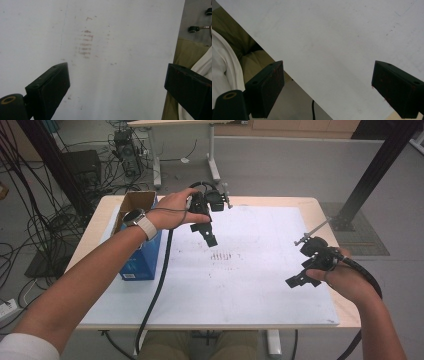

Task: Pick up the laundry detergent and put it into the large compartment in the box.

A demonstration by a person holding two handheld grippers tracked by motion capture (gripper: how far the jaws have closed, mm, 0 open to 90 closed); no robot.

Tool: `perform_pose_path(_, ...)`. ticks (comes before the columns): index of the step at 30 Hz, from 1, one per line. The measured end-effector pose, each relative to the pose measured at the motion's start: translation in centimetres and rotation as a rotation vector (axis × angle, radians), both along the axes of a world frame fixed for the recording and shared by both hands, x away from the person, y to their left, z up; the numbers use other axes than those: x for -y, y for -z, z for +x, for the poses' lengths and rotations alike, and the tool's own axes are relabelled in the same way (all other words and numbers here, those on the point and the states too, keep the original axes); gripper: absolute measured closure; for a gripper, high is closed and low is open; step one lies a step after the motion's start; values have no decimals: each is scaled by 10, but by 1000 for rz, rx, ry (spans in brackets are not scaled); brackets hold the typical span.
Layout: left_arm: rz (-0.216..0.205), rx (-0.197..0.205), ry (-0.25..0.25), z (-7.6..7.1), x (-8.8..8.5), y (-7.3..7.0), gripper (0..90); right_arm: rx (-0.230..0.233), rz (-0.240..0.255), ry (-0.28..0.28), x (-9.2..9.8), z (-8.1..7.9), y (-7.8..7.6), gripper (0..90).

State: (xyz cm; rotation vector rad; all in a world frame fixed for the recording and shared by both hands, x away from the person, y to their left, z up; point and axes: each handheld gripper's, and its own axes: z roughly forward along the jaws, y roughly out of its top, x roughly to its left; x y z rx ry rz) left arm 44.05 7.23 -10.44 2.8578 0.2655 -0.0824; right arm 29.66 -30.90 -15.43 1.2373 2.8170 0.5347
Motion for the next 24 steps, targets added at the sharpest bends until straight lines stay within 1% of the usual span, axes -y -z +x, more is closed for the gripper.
perform_pose_path(13, 0, 2, -16, 0, -5, 1, 67, -1, -3, 3, -1, 0, 0, 112)
perform_pose_path(24, 8, 6, -18, -1, -5, 1, 67, 2, -2, 3, -1, 0, -1, 111)
